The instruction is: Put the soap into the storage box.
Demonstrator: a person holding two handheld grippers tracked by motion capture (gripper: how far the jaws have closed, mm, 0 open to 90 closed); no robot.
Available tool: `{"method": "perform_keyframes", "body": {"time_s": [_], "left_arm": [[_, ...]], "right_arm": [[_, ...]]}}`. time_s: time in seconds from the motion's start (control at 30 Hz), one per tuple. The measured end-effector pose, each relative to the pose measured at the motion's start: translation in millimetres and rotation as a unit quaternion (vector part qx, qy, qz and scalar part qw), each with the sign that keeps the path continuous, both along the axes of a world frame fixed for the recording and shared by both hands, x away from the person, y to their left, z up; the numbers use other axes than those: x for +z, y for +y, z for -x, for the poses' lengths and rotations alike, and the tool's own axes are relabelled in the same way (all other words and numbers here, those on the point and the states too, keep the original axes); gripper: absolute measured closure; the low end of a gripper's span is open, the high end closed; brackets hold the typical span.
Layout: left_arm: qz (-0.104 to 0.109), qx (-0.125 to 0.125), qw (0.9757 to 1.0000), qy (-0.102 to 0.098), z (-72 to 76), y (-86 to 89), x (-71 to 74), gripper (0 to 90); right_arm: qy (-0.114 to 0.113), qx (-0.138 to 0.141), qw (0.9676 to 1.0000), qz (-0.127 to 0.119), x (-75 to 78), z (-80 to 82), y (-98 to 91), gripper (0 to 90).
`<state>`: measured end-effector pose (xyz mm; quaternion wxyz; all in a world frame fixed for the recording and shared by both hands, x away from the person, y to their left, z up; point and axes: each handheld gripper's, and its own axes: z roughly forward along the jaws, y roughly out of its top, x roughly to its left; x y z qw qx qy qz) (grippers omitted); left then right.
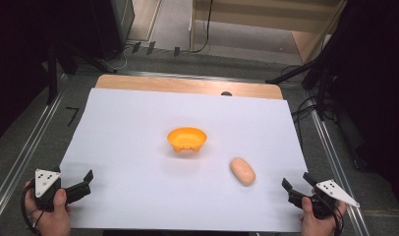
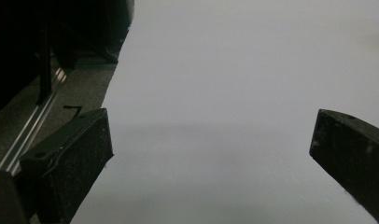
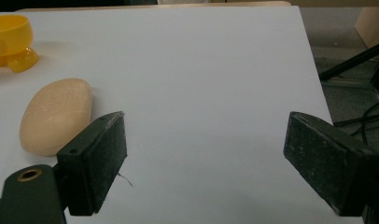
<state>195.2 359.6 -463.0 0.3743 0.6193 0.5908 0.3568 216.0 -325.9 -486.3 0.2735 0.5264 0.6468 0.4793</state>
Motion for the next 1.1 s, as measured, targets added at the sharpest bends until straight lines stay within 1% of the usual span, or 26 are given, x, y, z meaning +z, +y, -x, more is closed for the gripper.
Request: {"method": "perform_keyframes", "body": {"time_s": [0.03, 0.07, 0.1, 0.13, 0.17, 0.2, 0.23, 0.27, 0.3, 0.33, 0.37, 0.4, 0.43, 0.47, 0.5, 0.57, 0.6, 0.63, 0.7, 0.73, 0.83, 0.87, 0.9, 0.93, 1.03, 1.1], "left_arm": [[0.000, 0.000, 1.0000, 0.001, -0.2, -0.2, 0.0, 0.0], [0.000, 0.000, 1.0000, 0.003, -0.2, -0.3, 0.0, 0.0], [0.000, 0.000, 1.0000, 0.003, -0.3, -0.4, -0.1, 0.0], [-0.002, -0.001, 1.0000, 0.002, -0.3, -0.6, -0.2, 0.0], [-0.002, -0.001, 1.0000, 0.002, -0.3, -0.6, -0.2, 0.0], [-0.004, -0.002, 1.0000, 0.004, -0.3, -0.7, -0.1, 0.0], [-0.005, -0.003, 1.0000, 0.005, -0.3, -0.7, 0.0, 0.0], [-0.005, -0.004, 1.0000, 0.006, -0.7, -1.0, -0.1, 0.0], [-0.006, -0.004, 1.0000, 0.006, -1.0, -1.2, -0.3, 0.0], [-0.008, -0.004, 0.9999, 0.007, -1.1, -1.8, -0.3, 0.0], [-0.010, -0.005, 0.9999, 0.008, -1.0, -2.1, -0.2, 0.0], [-0.010, -0.006, 0.9999, 0.008, -1.1, -2.4, -0.3, 0.0], [-0.011, -0.008, 0.9999, 0.009, -1.4, -2.3, -0.4, 0.0], [-0.011, -0.008, 0.9999, 0.009, -1.4, -2.3, -0.4, 0.0], [-0.010, -0.008, 0.9999, 0.009, -1.4, -2.3, -0.4, 0.0], [-0.008, -0.009, 0.9999, 0.010, -1.7, -1.9, -0.4, 0.0], [-0.008, -0.010, 0.9999, 0.011, -1.9, -1.8, -0.4, 0.0], [-0.009, -0.010, 0.9998, 0.012, -2.0, -1.7, -0.4, 0.0], [-0.008, -0.010, 0.9998, 0.011, -2.1, -1.8, -0.5, 0.0], [-0.009, -0.011, 0.9998, 0.012, -2.0, -1.7, -0.4, 0.0], [-0.008, -0.013, 0.9998, 0.013, -2.3, -1.6, -0.4, 0.0], [-0.008, -0.013, 0.9998, 0.013, -2.3, -1.6, -0.4, 0.0], [-0.007, -0.014, 0.9998, 0.013, -2.5, -1.7, -0.5, 0.0], [-0.007, -0.014, 0.9998, 0.013, -2.6, -1.8, -0.5, 0.0], [-0.007, -0.013, 0.9998, 0.014, -2.8, -2.0, -0.6, 0.0], [-0.007, -0.014, 0.9998, 0.015, -2.9, -1.8, -0.6, 0.0]], "right_arm": [[-0.002, 0.001, 1.0000, 0.001, 0.7, 0.6, 0.4, 14.5], [0.000, -0.004, 1.0000, 0.009, 3.2, 1.3, 1.3, 16.6], [0.000, -0.004, 1.0000, 0.009, 3.2, 1.3, 1.3, 16.6], [0.009, -0.001, 1.0000, 0.003, 7.0, 0.9, 1.1, 19.4], [0.009, -0.001, 1.0000, 0.003, 7.0, 0.9, 1.1, 19.4], [0.018, -0.002, 0.9998, -0.003, 9.5, 0.7, 1.6, 19.5], [0.022, -0.003, 0.9997, 0.001, 12.1, 0.1, 1.8, 19.6], [0.034, -0.005, 0.9994, 0.009, 15.1, -0.9, 3.0, 19.9], [0.051, -0.009, 0.9983, 0.027, 19.8, -2.9, 5.9, 19.7], [0.051, -0.009, 0.9983, 0.027, 19.8, -2.9, 5.9, 19.7], [0.061, -0.006, 0.9974, 0.039, 22.5, -4.6, 7.4, 19.7], [0.073, -0.008, 0.9964, 0.043, 24.3, -6.3, 9.2, 19.3], [0.088, 0.000, 0.9948, 0.050, 27.7, -9.3, 12.8, 18.7], [0.088, 0.000, 0.9948, 0.050, 27.7, -9.3, 12.8, 18.7], [0.097, 0.005, 0.9938, 0.055, 28.9, -11.2, 15.0, 18.2], [0.113, 0.017, 0.9913, 0.067, 31.3, -15.4, 20.5, 15.8], [0.119, 0.018, 0.9901, 0.073, 32.5, -17.4, 23.9, 15.6], [0.128, 0.025, 0.9882, 0.081, 35.1, -20.7, 29.2, 15.3], [0.133, 0.034, 0.9873, 0.080, 36.9, -24.4, 32.9, 14.1], [0.133, 0.034, 0.9873, 0.080, 36.9, -24.4, 32.9, 14.1], [0.141, 0.047, 0.9856, 0.081, 40.2, -30.8, 41.3, 13.4], [0.141, 0.047, 0.9856, 0.081, 40.2, -30.8, 41.3, 13.4], [0.143, 0.055, 0.9845, 0.085, 41.6, -33.0, 45.9, 13.4], [0.143, 0.055, 0.9845, 0.085, 41.6, -33.0, 45.9, 13.4], [0.147, 0.071, 0.9825, 0.090, 44.9, -36.9, 58.1, 13.3], [0.147, 0.072, 0.9822, 0.092, 45.5, -37.8, 60.7, 13.3]]}}
